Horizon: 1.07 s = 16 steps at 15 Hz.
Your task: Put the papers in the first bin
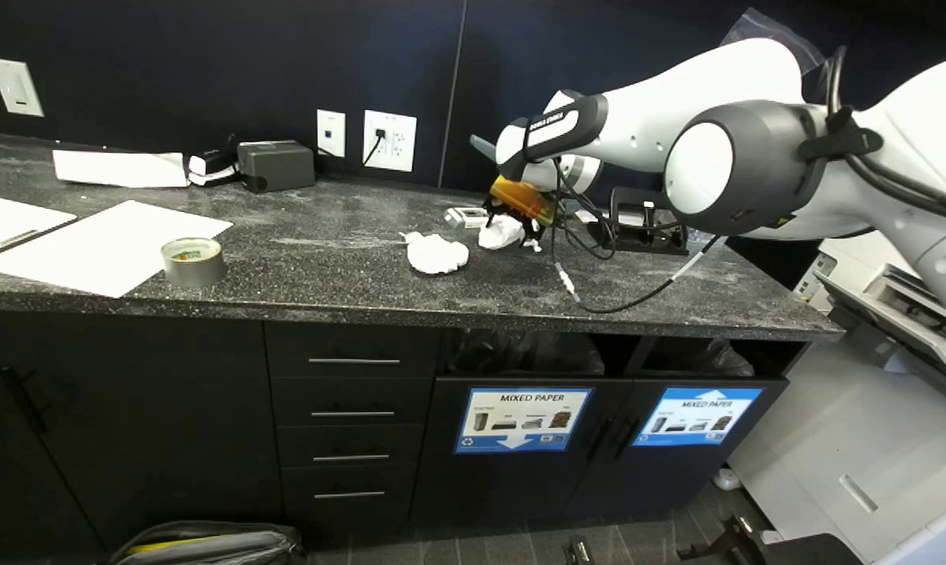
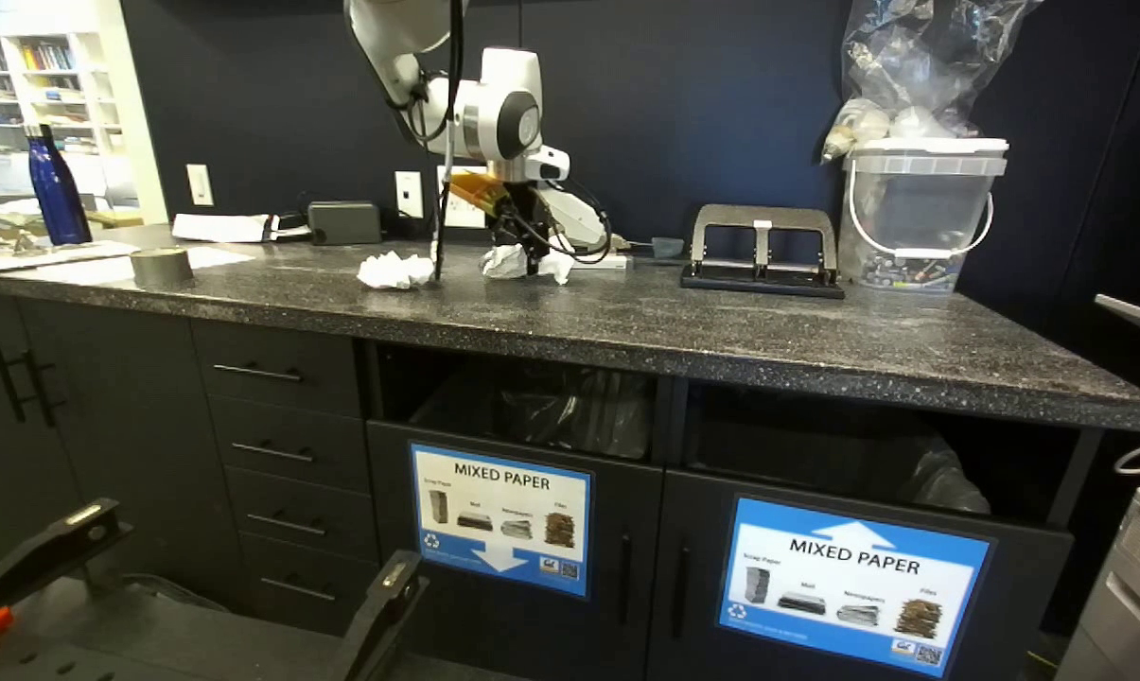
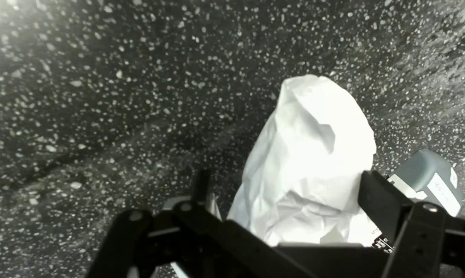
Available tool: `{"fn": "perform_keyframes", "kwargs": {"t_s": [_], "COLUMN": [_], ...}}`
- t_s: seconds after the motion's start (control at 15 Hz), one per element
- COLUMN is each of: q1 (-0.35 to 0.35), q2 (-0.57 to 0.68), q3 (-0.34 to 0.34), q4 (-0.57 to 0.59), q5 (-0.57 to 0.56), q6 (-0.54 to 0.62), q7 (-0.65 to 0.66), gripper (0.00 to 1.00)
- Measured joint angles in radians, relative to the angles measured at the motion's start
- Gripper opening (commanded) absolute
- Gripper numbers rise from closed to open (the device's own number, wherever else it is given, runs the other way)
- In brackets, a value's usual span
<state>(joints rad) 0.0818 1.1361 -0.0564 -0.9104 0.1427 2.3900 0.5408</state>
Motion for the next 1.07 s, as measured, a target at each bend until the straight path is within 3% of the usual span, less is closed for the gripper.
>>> {"fn": "perform_keyframes", "kwargs": {"t_s": [0.47,0.67,0.87,1.07], "q1": [-0.005,-0.008,-0.011,-0.013], "q2": [0.024,0.033,0.037,0.032], "q3": [0.0,0.0,0.0,-0.004], "q4": [0.034,0.045,0.049,0.052], "q5": [0.0,-0.001,-0.006,-0.051], "q6": [0.014,0.014,0.001,-0.081], "q7": [0.001,-0.002,-0.055,-0.145], "gripper": [0.14,0.09,0.11,0.11]}}
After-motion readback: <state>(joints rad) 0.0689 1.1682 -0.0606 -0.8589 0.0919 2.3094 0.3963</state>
